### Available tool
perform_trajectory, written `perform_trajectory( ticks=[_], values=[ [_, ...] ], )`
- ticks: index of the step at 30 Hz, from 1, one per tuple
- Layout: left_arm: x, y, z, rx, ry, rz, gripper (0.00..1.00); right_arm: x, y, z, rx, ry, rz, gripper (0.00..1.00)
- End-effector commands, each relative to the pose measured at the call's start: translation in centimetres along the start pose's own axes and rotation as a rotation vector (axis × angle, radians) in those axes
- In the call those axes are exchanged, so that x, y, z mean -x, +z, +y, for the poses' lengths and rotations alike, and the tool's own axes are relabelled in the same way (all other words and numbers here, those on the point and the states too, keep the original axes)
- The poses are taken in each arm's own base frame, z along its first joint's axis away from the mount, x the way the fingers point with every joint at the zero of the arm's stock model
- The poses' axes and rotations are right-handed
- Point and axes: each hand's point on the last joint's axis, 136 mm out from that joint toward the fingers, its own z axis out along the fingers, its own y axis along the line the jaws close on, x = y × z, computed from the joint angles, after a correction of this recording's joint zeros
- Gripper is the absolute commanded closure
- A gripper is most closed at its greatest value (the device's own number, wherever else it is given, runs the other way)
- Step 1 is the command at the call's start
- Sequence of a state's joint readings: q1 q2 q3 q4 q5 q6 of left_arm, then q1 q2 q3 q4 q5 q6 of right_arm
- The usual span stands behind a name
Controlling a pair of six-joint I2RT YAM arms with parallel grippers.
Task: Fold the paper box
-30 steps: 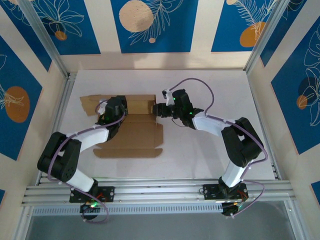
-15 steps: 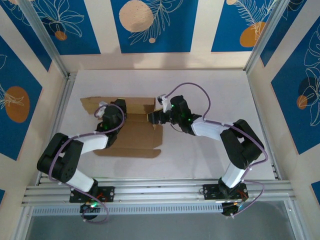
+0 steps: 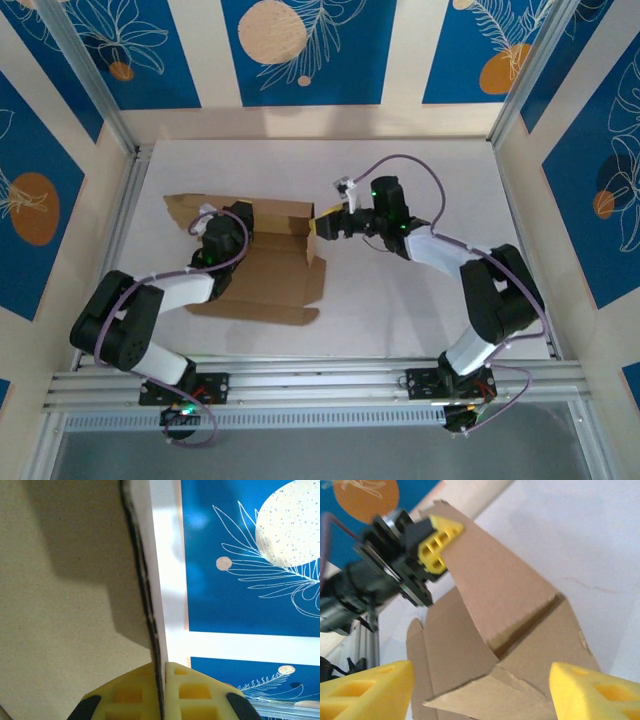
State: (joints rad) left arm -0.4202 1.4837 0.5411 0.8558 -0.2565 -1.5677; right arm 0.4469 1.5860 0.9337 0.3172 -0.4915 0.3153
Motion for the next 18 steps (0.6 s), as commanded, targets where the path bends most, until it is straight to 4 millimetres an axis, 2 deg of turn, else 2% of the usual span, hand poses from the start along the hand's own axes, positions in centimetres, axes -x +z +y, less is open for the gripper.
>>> perform_trajectory(
  ticks=[1, 3, 5, 6, 8, 11, 15, 18],
  values=[
    [0.1, -0.5, 2.8, 0.101, 0.068, 0.023, 1.00, 2.5, -2.2, 1.9, -0.003, -0.077, -0.100, 0.32],
    [0.2, -0.6, 2.6, 0.103, 0.076, 0.019, 1.00, 2.4, -3.1, 1.1, -0.063, -0.125, -0.129, 0.38],
    [0.3, -0.7, 2.6, 0.105, 0.080, 0.015, 1.00, 1.4, -3.2, -0.4, -0.160, -0.172, -0.088, 0.44],
    [0.4, -0.7, 2.5, 0.104, 0.077, 0.013, 1.00, 0.2, -3.0, -0.8, -0.187, -0.210, -0.035, 0.44],
    [0.3, -0.6, 2.4, 0.100, 0.075, 0.016, 1.00, -2.0, -2.4, -0.9, -0.227, -0.352, 0.024, 0.41],
    [0.3, -0.6, 2.1, 0.095, 0.074, 0.019, 1.00, -4.0, -2.2, -0.8, -0.275, -0.538, 0.014, 0.30],
    [0.2, -0.4, 2.4, 0.097, 0.067, 0.021, 1.00, -5.9, -1.4, -3.3, -0.314, -0.543, 0.096, 0.32],
    [0.0, -0.2, 2.5, 0.093, 0.054, 0.030, 1.00, -6.4, -0.1, -3.3, -0.262, -0.553, 0.108, 0.33]
  ],
)
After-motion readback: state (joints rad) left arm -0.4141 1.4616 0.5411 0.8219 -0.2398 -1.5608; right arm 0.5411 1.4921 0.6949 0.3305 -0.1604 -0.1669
